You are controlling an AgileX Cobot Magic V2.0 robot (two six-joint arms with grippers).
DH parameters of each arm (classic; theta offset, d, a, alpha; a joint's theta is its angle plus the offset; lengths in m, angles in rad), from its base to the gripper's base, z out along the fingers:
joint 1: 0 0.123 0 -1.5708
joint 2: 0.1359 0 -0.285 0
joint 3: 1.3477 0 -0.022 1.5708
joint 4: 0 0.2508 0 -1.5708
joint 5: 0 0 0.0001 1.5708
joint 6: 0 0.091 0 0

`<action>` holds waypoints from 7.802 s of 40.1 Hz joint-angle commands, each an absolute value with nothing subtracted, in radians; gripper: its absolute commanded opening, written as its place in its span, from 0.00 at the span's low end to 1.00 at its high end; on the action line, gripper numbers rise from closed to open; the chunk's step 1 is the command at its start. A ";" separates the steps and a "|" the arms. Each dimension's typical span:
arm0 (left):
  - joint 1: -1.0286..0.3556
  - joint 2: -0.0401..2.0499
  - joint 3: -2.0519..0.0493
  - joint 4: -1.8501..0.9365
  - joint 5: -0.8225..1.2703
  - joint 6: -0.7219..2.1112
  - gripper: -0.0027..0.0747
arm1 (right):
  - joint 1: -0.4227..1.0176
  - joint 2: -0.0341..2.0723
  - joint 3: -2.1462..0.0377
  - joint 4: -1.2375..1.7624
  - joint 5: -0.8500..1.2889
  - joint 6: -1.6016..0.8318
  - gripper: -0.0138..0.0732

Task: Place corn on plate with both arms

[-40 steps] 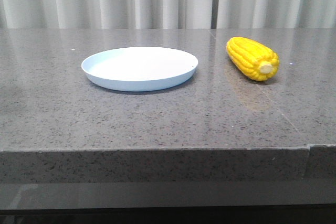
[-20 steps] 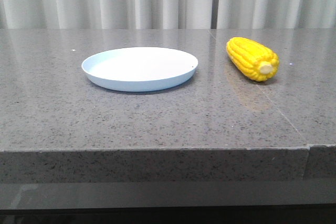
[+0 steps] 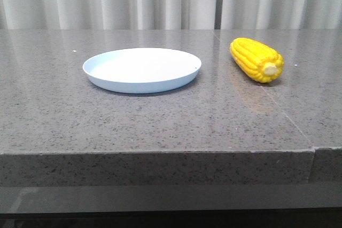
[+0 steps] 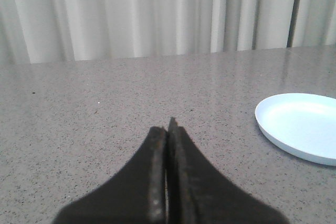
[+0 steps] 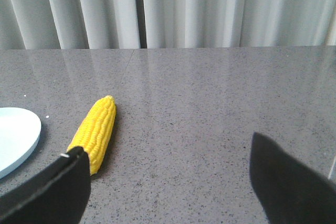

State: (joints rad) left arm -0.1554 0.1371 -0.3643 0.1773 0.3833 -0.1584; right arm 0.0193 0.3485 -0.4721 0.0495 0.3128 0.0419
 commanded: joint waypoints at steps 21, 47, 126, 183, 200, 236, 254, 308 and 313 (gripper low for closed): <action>-0.154 0.150 -0.392 0.181 0.298 -0.160 0.01 | 0.013 0.484 -0.562 0.087 0.238 0.034 0.90; -0.154 0.150 -0.392 0.181 0.298 -0.160 0.01 | 0.096 1.294 -1.144 0.222 0.584 0.034 0.90; -0.154 0.150 -0.392 0.181 0.298 -0.160 0.01 | 0.478 1.790 -1.464 0.650 0.467 0.034 0.31; -0.154 0.150 -0.392 0.181 0.298 -0.160 0.01 | 0.087 1.432 -1.462 0.397 0.810 -0.007 0.05; -0.154 0.150 -0.392 0.181 0.298 -0.160 0.01 | 0.042 1.007 -0.970 0.117 0.550 -0.008 0.06; -0.154 0.150 -0.392 0.181 0.298 -0.160 0.01 | 0.042 0.169 -0.391 0.073 0.311 -0.009 0.06; -0.154 0.150 -0.392 0.181 0.298 -0.160 0.01 | 0.042 0.169 -0.383 0.073 0.310 -0.009 0.06; -0.003 -0.024 0.008 -0.049 0.100 0.071 0.01 | 0.042 0.170 -0.383 0.073 0.310 -0.009 0.06; -0.003 -0.024 0.008 -0.049 0.102 0.071 0.01 | 0.042 0.170 -0.383 0.073 0.310 -0.009 0.06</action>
